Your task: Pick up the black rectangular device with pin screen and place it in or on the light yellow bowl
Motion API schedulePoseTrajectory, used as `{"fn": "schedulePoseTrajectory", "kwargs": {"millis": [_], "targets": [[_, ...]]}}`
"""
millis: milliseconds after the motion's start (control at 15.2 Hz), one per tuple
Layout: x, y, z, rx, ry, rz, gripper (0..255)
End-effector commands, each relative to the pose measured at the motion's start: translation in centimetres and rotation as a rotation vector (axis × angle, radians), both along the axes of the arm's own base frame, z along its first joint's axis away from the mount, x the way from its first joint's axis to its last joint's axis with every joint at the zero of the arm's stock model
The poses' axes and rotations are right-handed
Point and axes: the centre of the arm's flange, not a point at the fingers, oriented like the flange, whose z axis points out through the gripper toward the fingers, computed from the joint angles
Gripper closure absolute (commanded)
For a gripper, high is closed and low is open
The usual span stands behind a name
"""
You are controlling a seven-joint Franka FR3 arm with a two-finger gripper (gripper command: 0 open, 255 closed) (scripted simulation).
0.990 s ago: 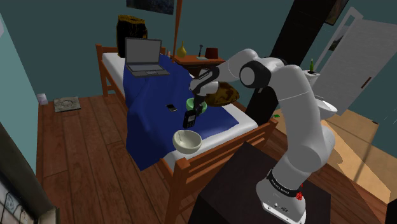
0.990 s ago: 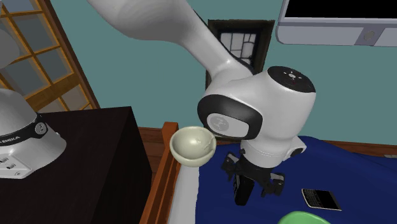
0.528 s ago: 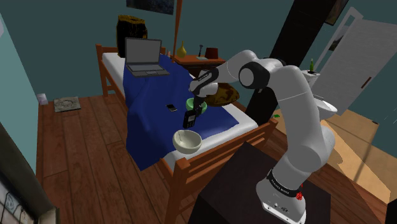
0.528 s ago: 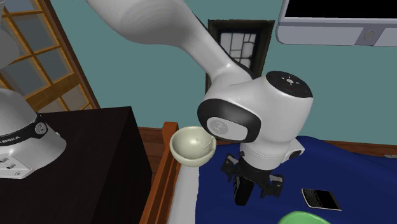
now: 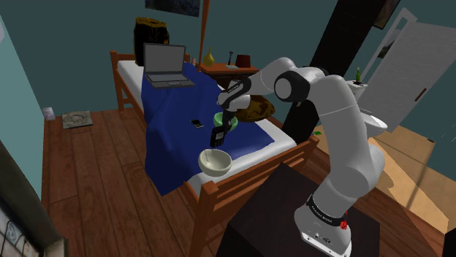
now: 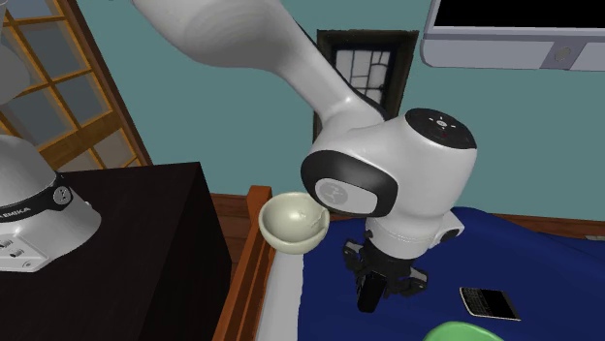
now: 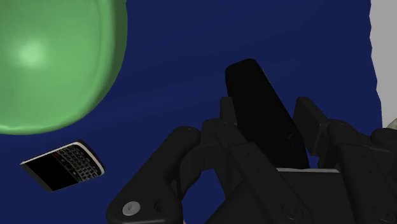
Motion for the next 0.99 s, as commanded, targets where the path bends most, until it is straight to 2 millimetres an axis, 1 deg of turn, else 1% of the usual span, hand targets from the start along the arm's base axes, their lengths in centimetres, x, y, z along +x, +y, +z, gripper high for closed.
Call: {"fn": "schedulePoseTrajectory", "kwargs": {"millis": [0,132,924], "targets": [[0.0,0.0,0.0,0.0,0.0,0.0,255],[0.0,0.0,0.0,0.0,0.0,0.0,255],[0.0,0.0,6.3,0.0,0.0,0.0,255]]}}
